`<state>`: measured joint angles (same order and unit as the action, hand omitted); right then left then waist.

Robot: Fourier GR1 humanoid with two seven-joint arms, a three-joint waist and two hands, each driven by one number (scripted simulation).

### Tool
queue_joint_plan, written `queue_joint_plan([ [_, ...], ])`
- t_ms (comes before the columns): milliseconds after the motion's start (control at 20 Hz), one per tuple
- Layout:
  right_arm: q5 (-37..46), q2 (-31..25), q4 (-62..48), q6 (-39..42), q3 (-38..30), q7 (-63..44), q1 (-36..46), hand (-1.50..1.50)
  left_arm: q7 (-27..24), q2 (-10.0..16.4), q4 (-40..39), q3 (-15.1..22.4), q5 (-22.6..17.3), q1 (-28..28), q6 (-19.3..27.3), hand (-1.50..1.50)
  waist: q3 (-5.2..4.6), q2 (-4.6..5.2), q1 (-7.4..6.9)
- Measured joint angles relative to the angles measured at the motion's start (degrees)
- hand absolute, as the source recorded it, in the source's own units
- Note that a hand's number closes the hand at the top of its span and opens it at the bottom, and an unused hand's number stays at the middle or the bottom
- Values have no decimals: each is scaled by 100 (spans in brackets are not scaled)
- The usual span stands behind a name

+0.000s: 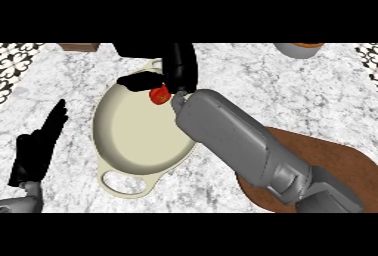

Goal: Pick the tomato from the cutting board and place it in the pot

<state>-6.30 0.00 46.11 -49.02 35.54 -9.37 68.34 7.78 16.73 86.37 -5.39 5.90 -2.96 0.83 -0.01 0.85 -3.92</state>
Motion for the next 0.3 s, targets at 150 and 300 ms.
queue_joint_plan([
  [150, -257, 0, 303, 206, -48, 324, -356, -150, -15, -16, 62, -51, 27, 128, 42, 0, 1, -37, 139],
  [300, -290, -84, 747, 383, -117, 629, -937, -150, 97, 11, 227, -159, 1, 266, 58, 0, 3, -72, 266],
])
